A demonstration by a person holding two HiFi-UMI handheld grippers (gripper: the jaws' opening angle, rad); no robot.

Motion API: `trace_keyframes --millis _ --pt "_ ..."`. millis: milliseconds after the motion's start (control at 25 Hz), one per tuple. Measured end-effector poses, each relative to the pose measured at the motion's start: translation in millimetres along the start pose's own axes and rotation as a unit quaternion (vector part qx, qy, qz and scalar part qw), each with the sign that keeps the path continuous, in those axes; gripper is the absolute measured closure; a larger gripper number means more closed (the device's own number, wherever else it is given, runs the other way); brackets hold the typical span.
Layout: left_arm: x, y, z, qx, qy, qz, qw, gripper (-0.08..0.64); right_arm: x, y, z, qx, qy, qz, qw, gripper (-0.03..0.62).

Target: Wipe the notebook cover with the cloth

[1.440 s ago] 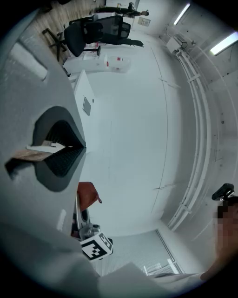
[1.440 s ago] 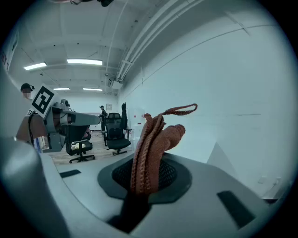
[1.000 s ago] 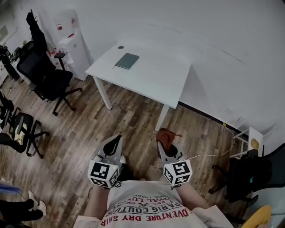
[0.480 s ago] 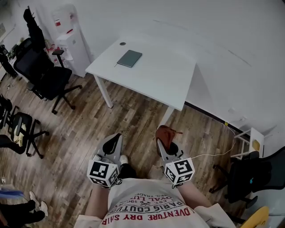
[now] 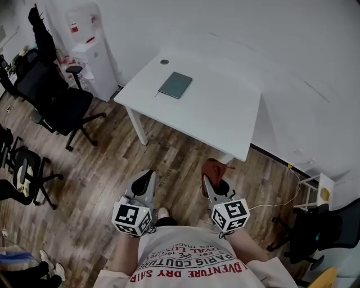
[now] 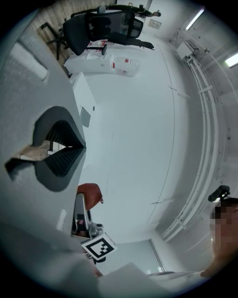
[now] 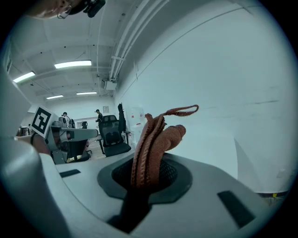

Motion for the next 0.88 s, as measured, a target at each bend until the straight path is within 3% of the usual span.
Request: trace_keyframes --millis 320,880 --pt "26 -92 27 -0.010 0.007 0.013 0.9998 0.551 37 -15 88 -0.017 0.020 -0.012 1.000 0.517" --pt "12 -192 74 0.024 -0.007 -0.007 0.9997 0.551 43 -22 215 0.005 0.023 -0.010 1.000 0.517"
Point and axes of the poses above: the fingertips, and each gripper's own axes: z forward along the fingers, y to its right, x out of its top, the point moved 3 cm from there along -z, backward along the fingers, and after that the axes turned 7 degrees about -x, right-handed, at the moved point
